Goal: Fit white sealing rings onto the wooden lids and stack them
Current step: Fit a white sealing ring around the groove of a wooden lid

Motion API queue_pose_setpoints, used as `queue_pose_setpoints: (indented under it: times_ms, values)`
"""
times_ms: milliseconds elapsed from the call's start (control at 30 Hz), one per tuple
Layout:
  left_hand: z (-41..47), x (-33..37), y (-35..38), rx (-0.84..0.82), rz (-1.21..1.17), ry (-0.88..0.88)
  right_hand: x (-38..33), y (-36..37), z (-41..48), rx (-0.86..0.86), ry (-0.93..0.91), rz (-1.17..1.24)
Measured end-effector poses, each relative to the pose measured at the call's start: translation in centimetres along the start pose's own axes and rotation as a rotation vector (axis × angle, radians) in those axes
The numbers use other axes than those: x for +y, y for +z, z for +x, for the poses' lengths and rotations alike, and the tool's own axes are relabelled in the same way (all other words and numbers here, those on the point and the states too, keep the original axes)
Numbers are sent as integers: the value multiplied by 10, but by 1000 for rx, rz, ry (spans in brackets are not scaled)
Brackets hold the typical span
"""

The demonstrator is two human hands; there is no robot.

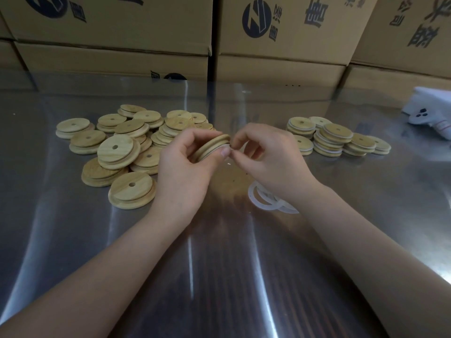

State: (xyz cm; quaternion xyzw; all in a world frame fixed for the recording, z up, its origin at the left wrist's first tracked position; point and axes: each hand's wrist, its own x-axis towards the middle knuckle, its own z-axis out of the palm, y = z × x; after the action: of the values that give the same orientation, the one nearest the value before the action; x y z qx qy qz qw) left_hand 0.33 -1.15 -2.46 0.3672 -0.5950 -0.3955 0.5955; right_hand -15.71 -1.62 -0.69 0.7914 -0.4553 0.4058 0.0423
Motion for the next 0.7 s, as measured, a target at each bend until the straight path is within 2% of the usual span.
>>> queue_pose_setpoints:
  times_ms: [167,700]
  values:
    - [0,1,-1,-15,31,14,2,-1,-1,-18,-37,-15]
    - [3,3,-1,9,418,183,11,-10,2,-88,-18,-85]
